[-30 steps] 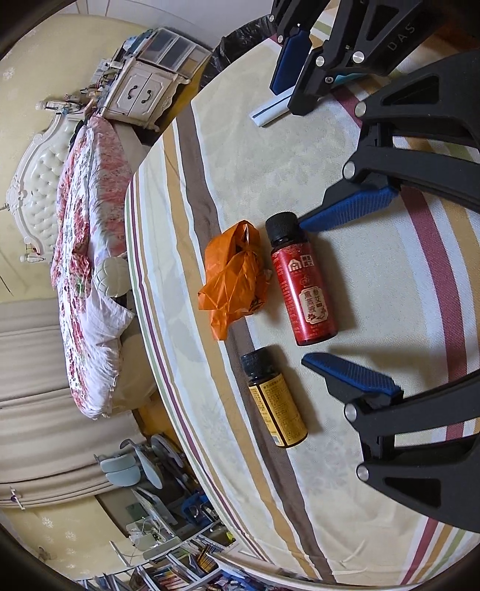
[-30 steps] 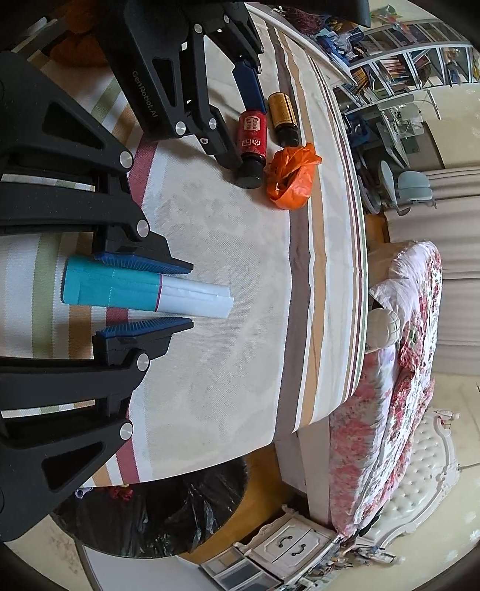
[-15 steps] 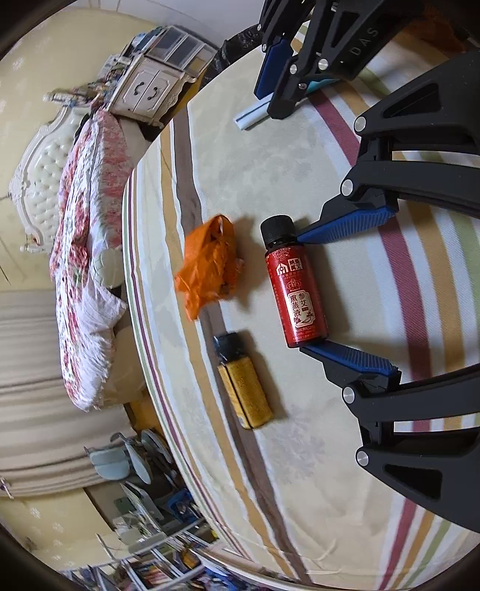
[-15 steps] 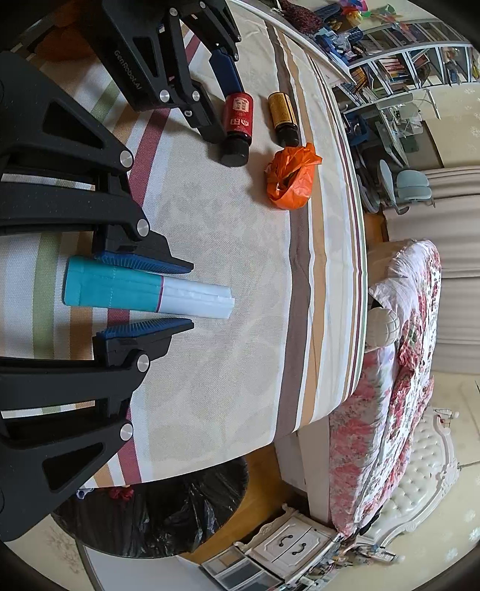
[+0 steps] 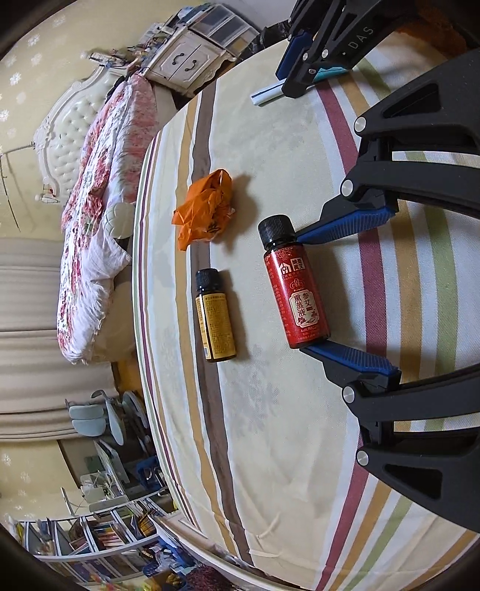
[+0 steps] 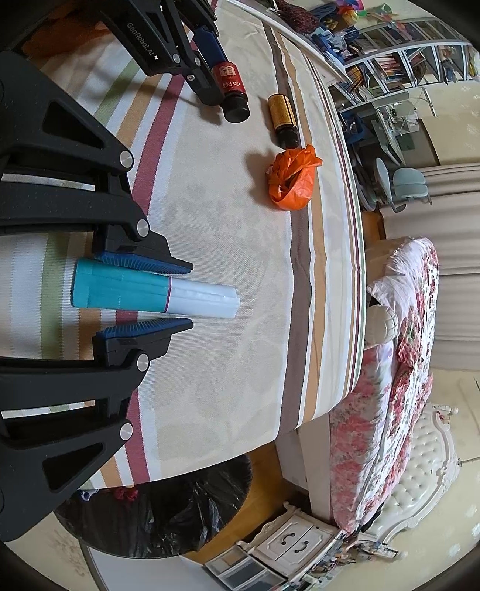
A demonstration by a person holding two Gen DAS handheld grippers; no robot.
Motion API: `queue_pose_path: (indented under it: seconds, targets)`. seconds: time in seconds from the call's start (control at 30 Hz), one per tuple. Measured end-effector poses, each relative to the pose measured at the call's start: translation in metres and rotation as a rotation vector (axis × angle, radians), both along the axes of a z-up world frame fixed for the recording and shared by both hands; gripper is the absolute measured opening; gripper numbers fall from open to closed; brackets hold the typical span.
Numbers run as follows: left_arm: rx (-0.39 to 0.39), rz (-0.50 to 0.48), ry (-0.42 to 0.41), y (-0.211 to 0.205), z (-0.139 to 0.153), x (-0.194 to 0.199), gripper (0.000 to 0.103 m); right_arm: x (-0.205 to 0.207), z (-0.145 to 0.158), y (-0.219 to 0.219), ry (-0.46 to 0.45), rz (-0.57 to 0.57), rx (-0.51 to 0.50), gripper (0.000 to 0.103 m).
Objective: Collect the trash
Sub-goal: 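Carry the tube and red bottle over the black bin and open both tools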
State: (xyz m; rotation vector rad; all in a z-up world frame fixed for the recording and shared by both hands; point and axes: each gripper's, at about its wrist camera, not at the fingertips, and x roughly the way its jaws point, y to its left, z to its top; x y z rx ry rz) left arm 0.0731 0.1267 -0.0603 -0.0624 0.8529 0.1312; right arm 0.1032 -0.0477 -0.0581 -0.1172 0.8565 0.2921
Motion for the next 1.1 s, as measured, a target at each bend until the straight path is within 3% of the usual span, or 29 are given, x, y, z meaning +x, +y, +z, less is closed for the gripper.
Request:
queue_pose_path:
  seconds: [0.7, 1.1]
  targets:
    - [-0.005, -0.023, -0.047, -0.008, 0.010, -0.009, 0.053, -0.018, 0.006, -0.018, -0.039, -0.051, 0.035, 0.019]
    - [-0.011, -0.113, -0.091, -0.044, 0.028, -0.004, 0.053, -0.021, 0.024, -0.057, -0.092, -0.141, 0.042, 0.019]
